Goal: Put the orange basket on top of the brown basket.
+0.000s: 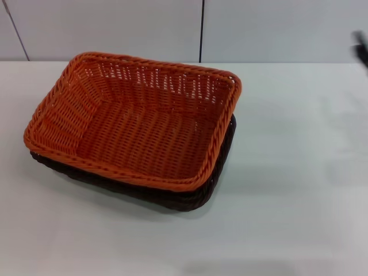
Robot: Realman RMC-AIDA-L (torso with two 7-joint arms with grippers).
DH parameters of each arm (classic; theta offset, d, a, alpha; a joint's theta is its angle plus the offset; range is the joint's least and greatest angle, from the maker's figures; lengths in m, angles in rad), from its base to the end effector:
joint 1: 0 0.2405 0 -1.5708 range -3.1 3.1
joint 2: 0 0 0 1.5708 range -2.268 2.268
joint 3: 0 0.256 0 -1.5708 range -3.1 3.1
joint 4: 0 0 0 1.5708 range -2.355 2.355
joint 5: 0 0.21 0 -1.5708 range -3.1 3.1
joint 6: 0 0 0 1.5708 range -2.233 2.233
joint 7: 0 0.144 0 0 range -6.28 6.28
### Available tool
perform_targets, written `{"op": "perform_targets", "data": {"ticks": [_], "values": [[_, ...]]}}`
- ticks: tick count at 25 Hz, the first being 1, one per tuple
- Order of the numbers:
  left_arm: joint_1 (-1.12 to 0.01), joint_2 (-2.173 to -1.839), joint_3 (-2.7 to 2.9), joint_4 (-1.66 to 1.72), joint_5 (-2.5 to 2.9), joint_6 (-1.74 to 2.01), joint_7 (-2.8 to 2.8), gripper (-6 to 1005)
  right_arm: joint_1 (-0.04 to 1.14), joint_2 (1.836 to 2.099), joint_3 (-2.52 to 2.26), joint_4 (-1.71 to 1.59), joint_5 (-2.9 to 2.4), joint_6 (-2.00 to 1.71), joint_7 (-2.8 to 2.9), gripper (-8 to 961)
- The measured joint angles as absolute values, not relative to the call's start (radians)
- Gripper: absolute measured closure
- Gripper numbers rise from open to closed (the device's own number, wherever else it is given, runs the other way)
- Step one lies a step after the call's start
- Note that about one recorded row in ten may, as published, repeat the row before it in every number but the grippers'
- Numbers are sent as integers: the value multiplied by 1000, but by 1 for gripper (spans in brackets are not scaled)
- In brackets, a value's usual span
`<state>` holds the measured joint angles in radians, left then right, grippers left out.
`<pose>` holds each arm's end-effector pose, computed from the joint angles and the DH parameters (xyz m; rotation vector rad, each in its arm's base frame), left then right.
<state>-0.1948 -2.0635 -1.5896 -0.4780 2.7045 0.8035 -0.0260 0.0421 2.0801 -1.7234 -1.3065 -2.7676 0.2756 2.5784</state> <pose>-0.4006 0.3085 0.0521 -1.2506 -0.7393 -0.4575 0.2388 0.3545 0.0549 -1.6157 0.1988 0.2840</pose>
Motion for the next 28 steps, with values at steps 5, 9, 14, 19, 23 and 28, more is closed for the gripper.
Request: {"op": "perform_targets", "data": {"ticks": [5, 9, 14, 19, 23, 28], "values": [[-187, -2064, -1589, -476, 2700, 837, -32, 199, 79, 2075, -1720, -957, -2404, 678, 2778, 261], [-193, -2066, -1589, -447, 2700, 869, -32, 199, 107, 2075, -1730, -740, -2280, 834, 2951, 261], [-202, -2066, -1589, -419, 2700, 895, -29, 199, 124, 2084, -1871, -571, -2174, 1091, 2954, 261], [-202, -2065, -1589, -415, 2700, 908, -26, 199, 118, 2084, -1923, -542, -2151, 1152, 2954, 261], [-202, -2065, -1588, -414, 2701, 910, -26, 199, 122, 2086, -1934, -526, -2146, 1153, 2954, 261], [-201, -2065, -1588, -409, 2701, 911, -26, 199, 123, 2087, -1934, -519, -2145, 1154, 2954, 261]]}}
